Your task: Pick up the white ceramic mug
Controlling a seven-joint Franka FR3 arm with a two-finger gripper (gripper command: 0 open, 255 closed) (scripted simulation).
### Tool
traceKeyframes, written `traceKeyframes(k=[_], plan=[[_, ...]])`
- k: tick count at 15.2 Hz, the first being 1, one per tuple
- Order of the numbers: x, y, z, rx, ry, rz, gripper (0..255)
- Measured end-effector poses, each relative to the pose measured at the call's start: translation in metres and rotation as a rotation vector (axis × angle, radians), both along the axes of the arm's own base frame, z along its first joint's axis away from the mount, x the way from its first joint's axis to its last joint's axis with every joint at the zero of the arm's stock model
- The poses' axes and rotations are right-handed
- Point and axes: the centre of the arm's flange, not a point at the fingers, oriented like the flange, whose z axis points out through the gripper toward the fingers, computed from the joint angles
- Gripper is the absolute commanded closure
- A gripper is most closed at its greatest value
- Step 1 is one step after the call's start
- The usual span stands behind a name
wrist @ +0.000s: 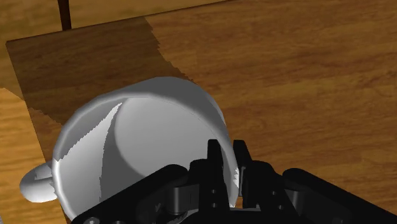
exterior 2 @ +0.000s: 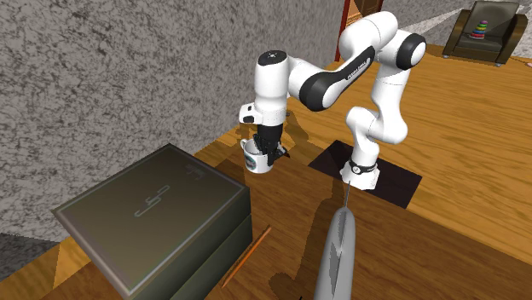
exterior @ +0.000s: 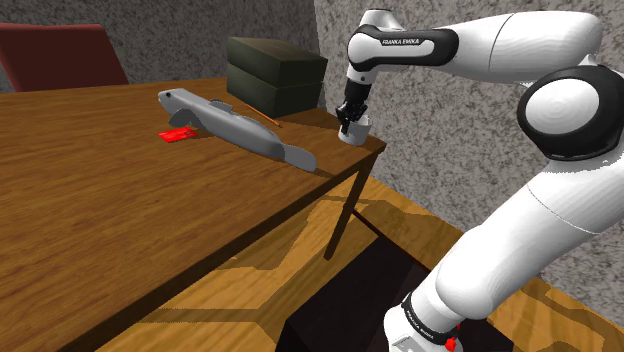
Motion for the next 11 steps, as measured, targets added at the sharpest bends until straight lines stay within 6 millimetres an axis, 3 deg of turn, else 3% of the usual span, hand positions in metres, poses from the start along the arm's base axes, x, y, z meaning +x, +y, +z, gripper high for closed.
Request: traceKeyframes(k=[6,11], plan=[[0.000,0.000,0.000,0.000,0.000,0.000,255],[0.000,-0.001,0.022,0.000,0.000,0.000,255]])
